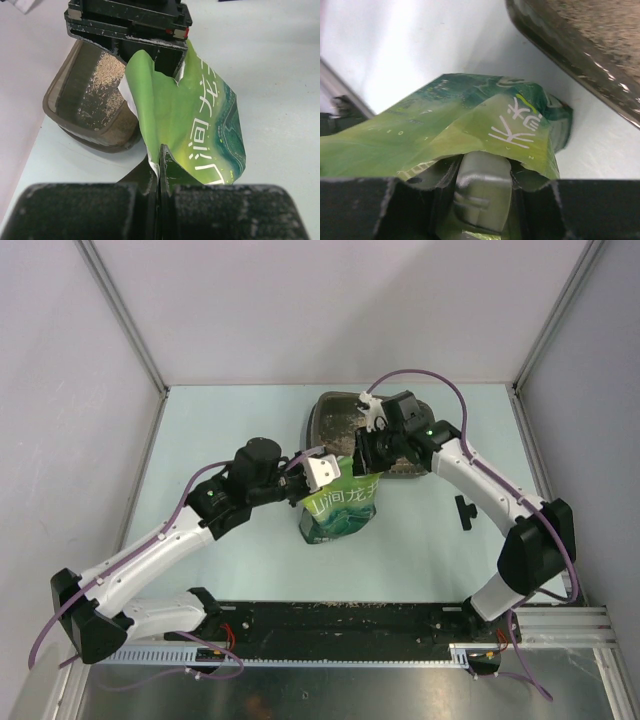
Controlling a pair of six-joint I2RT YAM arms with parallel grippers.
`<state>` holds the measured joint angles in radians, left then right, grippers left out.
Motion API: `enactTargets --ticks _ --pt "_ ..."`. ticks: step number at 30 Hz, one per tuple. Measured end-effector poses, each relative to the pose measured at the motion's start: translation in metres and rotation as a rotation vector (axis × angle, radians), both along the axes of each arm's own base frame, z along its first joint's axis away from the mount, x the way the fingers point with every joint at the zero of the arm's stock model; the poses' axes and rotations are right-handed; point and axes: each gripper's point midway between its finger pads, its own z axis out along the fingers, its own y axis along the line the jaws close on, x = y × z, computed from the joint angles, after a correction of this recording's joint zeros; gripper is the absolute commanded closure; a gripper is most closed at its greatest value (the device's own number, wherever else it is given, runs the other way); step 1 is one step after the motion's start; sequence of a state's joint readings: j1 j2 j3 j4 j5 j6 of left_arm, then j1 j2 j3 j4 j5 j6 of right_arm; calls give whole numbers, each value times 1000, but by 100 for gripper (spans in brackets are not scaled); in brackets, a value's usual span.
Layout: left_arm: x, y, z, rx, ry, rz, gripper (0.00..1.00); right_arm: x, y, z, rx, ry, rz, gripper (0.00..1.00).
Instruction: Fill the litter box with clean litter
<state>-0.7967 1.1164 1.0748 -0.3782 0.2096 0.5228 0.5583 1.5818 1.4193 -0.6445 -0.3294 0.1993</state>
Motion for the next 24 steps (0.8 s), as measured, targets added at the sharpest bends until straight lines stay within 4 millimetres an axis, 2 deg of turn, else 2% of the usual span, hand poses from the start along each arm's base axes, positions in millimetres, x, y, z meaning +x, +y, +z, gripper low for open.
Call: enactTargets --ticks 5,10,18,24 --pt "3 -2 5 -14 -22 1 100 1 5 1 205 151 77 100" --pt "1 -1 5 -16 -45 -8 100 -1 -2 21 381 259 105 100" --pt "1 2 5 11 -94 -30 100 19 -40 52 563 313 69 100" --pt "4 4 6 37 -128 -34 100 26 -76 65 653 348 35 100"
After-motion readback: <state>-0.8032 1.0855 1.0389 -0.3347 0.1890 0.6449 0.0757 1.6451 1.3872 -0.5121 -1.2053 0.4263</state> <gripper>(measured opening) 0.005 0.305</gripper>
